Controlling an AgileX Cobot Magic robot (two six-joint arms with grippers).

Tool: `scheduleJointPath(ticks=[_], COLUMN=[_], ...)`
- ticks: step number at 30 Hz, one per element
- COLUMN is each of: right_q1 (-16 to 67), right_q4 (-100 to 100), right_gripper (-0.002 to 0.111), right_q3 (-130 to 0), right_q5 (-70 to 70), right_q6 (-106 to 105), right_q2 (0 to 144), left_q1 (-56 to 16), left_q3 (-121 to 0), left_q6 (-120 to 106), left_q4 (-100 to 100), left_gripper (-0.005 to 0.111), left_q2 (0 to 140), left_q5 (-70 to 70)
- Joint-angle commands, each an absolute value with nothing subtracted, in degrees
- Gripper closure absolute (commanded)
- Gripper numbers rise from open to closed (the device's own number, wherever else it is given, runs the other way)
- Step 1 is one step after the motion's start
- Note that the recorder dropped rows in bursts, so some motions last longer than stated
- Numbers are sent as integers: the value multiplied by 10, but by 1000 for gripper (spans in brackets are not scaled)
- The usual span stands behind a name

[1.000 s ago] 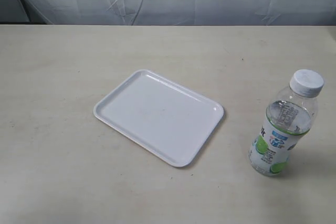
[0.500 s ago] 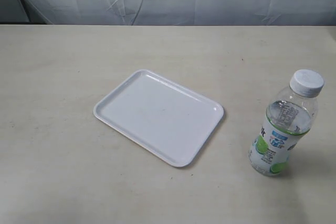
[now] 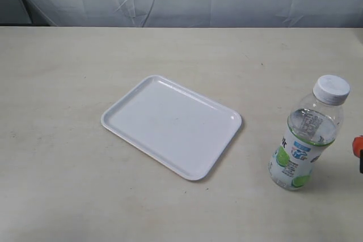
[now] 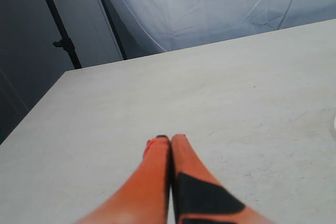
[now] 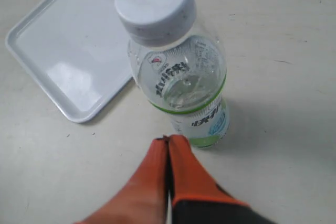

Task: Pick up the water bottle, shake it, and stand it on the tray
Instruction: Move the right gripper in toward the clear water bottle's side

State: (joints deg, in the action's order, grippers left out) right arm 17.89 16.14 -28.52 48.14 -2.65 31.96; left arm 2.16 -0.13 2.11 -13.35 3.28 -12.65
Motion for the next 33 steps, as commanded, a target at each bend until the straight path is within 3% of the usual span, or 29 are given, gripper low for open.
scheduleJointPath(ticks=[1,13,21,24,29,31,33], right_q1=[181,181,181,181,181,181,181], right_q4=[161,74,130,135,135,135,135], right_gripper=[109,109,106,86,30,21,22], right_q3=[-284,-276,-272,-272,-272,-272,-272], right_q5=[461,460,440,440,440,440,436], right_q6=[-33,39,0,-3,0,0,-3], right_q2=[327,367,424,431,431,431,434], left_q1=[22,22,22,22,22,22,22], left_q3=[0,0,0,0,0,0,0], left_q6=[26,26,26,26,26,26,26], left_q4=[-131,-131,-131,-131,-131,-131,-131], left_gripper=[107,107,107,107,107,107,107], left_q2=[30,30,30,30,30,30,30], left_q5=[-119,-119,-119,-119,-119,-119,-119])
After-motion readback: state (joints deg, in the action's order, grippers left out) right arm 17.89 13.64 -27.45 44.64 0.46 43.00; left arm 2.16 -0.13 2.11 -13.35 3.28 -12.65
